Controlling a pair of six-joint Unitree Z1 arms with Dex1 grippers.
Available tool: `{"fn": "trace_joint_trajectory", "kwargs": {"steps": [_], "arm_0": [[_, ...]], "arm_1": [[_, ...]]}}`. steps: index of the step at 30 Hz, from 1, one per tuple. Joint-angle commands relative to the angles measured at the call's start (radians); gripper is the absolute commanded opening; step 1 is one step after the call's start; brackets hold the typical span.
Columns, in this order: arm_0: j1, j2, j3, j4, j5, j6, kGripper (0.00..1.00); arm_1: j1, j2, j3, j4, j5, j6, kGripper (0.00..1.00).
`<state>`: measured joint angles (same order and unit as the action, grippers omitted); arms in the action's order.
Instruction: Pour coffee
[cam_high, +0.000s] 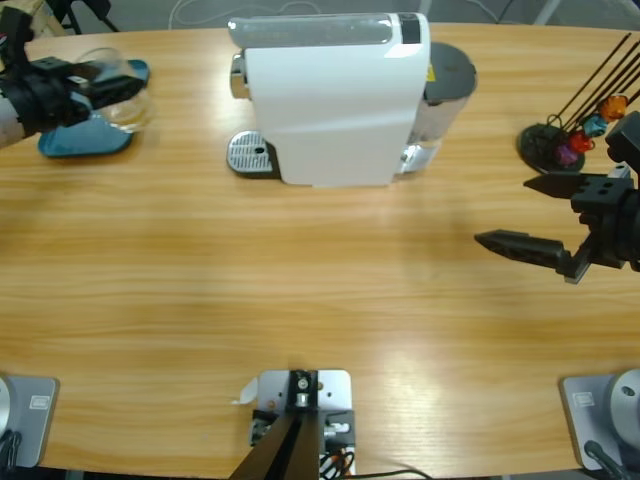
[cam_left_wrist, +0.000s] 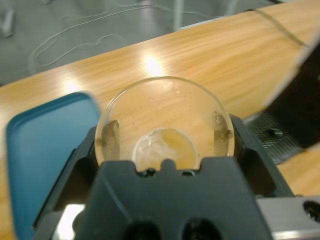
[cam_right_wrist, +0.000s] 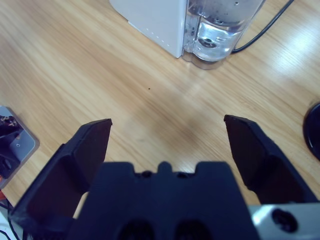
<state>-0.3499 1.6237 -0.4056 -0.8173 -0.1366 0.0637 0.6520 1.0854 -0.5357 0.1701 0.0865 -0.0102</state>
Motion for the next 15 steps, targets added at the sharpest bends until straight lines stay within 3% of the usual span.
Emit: {"fn": "trace_joint_trajectory", "kwargs": {"steps": [1,7,15], "arm_0": [[0.183,0.039,0.037,-0.036,0.048,-0.04,0.576],[0.298,0.158,0.037,-0.161,0.047,-0.055,0.577],[0.321,0.306,0.032,-0.234,0.03,-0.083,0.623]], "arm_1": [[0.011,-0.016,0.022,-0.007,-0.02,0.0,1.0],[0.011,-0.014,0.023,-0.009,-0.021,0.001,1.0],[0.011,-0.013,0.023,-0.009,-0.021,0.001,1.0]]}}
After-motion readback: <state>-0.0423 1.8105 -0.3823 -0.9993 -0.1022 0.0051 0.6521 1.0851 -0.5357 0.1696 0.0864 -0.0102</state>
